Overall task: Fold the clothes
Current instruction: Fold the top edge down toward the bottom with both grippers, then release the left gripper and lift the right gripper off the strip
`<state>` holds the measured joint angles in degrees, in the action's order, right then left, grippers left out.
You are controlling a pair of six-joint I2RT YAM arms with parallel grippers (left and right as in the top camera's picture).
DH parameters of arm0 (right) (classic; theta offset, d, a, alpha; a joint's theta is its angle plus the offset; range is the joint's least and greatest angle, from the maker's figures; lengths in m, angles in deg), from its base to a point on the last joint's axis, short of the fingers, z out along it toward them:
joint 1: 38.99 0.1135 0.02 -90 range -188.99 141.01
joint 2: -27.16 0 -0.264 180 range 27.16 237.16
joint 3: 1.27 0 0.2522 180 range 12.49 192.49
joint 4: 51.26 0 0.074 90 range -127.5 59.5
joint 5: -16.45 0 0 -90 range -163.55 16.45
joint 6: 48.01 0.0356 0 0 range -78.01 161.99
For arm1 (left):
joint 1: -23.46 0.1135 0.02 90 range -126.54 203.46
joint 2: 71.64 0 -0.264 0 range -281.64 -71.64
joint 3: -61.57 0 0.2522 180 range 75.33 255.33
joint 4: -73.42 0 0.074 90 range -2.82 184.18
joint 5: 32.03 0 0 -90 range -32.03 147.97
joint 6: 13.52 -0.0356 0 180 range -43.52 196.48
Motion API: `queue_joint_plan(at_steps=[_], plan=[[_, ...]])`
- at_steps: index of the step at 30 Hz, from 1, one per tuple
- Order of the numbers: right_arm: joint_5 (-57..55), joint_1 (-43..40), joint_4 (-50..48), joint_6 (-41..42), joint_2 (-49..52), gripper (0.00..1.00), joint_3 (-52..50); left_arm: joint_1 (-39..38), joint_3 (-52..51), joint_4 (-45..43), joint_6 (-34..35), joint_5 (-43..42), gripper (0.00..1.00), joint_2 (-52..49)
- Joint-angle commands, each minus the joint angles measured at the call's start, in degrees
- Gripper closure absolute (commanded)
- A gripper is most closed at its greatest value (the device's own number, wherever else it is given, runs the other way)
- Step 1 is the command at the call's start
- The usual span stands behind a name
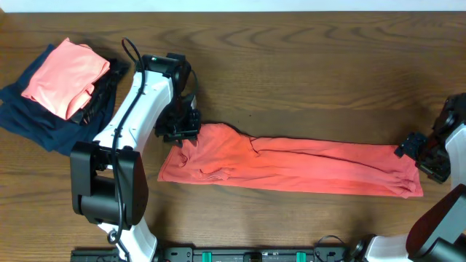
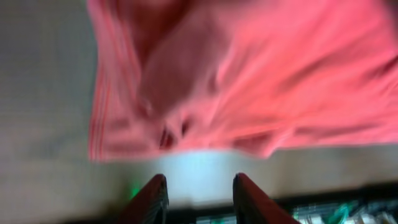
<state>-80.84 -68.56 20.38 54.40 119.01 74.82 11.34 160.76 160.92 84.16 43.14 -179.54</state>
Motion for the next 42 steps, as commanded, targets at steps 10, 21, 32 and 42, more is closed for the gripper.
queue_joint_plan(at_steps=[10, 21, 32, 42], plan=[[3.2, -3.8, -1.4, -8.7, 9.7, 0.15, -0.3, -2.4, -0.6, -8.3, 1.5, 0.3, 0.63, -0.1], [6.6, -5.6, -7.6, -13.3, 18.5, 0.12, -0.3, -4.0, -4.7, -8.5, 2.9, 0.3, 0.64, -0.1], [12.0, -5.7, -12.4, -15.9, 18.6, 0.94, 0.7, -1.8, -2.1, -8.5, 2.9, 0.3, 0.65, 1.0], [15.7, -4.0, 4.1, -15.0, 18.0, 0.99, 17.7, 3.6, -1.7, -6.9, 3.0, 0.3, 0.64, 7.2]])
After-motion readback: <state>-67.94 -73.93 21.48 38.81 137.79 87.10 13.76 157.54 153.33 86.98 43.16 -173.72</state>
